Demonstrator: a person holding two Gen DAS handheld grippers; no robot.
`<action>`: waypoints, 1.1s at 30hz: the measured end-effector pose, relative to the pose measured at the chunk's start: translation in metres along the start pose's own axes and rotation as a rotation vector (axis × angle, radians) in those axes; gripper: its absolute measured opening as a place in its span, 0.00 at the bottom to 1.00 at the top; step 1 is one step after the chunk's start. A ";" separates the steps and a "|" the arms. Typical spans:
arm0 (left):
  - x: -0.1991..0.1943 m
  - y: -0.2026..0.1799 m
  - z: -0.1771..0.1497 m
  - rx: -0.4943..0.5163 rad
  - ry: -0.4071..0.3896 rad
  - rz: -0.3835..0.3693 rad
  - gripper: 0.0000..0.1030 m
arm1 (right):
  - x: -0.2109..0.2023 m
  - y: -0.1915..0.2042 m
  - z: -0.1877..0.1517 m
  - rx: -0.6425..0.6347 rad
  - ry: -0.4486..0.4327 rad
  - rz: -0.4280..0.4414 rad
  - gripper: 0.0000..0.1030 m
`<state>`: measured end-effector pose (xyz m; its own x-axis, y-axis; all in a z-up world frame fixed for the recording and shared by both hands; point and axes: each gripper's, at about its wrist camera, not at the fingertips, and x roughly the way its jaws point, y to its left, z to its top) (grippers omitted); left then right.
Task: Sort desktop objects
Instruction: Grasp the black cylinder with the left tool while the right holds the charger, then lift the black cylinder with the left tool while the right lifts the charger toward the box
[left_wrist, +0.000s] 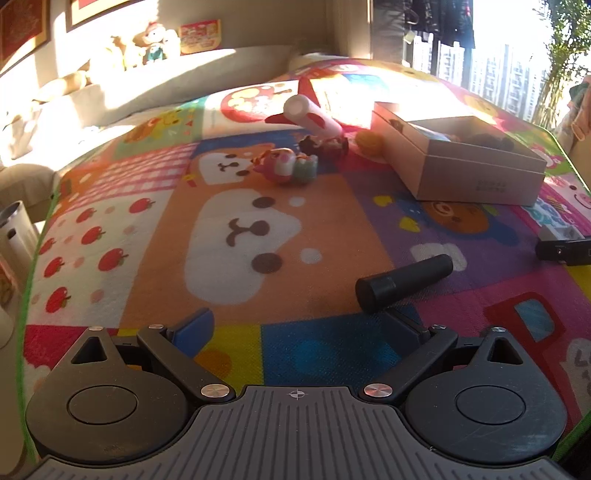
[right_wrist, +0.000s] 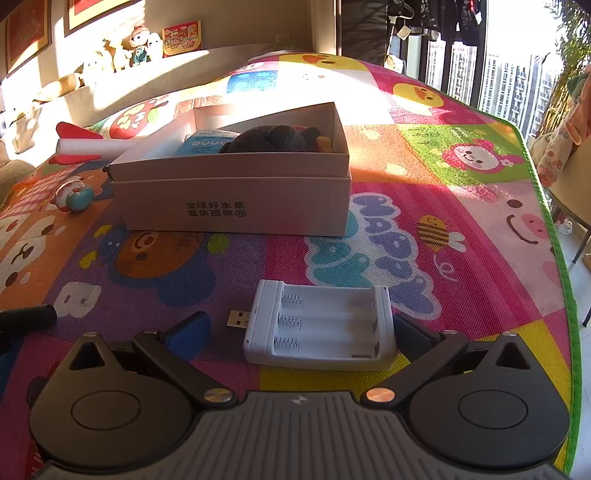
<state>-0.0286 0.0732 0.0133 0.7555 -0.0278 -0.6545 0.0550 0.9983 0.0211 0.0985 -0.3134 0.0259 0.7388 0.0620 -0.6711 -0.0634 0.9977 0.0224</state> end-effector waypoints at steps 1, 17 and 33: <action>0.000 0.000 0.001 -0.002 -0.001 -0.024 0.97 | 0.000 0.000 0.000 0.000 0.000 0.000 1.00; 0.059 -0.051 0.049 0.035 -0.030 -0.161 0.78 | 0.000 -0.001 0.000 0.001 0.000 0.001 1.00; 0.028 -0.058 0.034 0.065 -0.063 -0.218 0.78 | -0.007 0.007 -0.002 -0.052 -0.024 0.013 0.88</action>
<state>0.0114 0.0130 0.0192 0.7599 -0.2479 -0.6008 0.2618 0.9629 -0.0662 0.0915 -0.3074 0.0287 0.7539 0.0759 -0.6526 -0.1075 0.9942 -0.0085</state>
